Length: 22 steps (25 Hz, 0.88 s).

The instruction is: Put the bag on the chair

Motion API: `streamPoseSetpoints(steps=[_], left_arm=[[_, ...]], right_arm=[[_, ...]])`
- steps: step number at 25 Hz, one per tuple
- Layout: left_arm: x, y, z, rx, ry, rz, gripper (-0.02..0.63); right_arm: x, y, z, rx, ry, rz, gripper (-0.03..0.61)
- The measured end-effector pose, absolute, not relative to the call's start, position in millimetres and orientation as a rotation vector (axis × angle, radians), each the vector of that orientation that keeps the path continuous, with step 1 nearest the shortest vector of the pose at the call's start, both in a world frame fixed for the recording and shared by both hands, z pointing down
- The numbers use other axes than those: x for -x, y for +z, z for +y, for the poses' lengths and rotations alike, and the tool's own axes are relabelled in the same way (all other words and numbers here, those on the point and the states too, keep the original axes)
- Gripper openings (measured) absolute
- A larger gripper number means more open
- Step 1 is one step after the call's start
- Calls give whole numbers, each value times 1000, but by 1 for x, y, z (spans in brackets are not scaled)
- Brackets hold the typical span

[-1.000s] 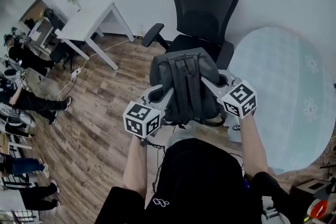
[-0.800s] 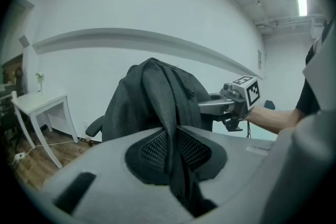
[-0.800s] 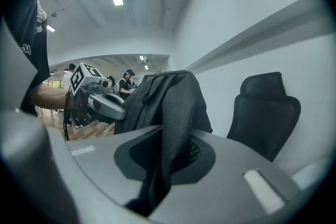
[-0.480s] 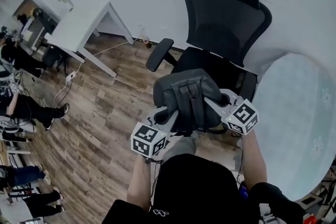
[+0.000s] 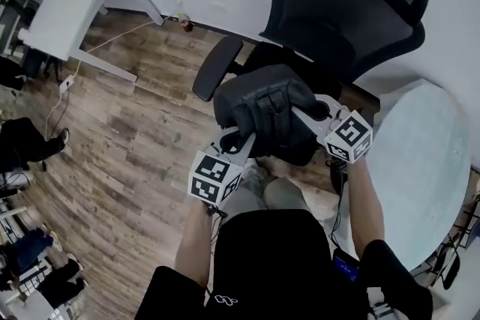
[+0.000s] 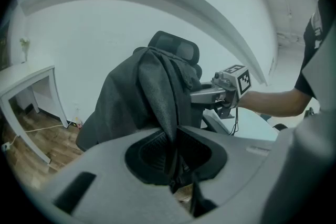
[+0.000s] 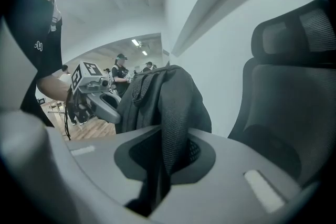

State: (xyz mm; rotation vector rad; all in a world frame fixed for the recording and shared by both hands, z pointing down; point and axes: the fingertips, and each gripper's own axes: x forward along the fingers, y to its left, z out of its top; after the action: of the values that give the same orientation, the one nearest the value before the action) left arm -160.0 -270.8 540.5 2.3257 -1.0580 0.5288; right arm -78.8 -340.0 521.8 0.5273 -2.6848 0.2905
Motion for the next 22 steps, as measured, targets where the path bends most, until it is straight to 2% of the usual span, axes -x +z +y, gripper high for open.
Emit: streamPoseSetpoints(steps=[11, 15, 20, 22], left_arm=[[185, 615, -362, -2083, 574, -1227, 48], [181, 654, -386, -2002, 699, -1229, 52], [172, 678, -407, -1956, 566, -1259, 64], [172, 688, -407, -1909, 540, -1283, 83]], right_arm=[[135, 603, -459, -212, 162, -2584, 52], [149, 643, -497, -262, 126, -2486, 78], [151, 682, -525, -417, 283, -2455, 91], [140, 696, -530, -469, 410, -2425, 129]])
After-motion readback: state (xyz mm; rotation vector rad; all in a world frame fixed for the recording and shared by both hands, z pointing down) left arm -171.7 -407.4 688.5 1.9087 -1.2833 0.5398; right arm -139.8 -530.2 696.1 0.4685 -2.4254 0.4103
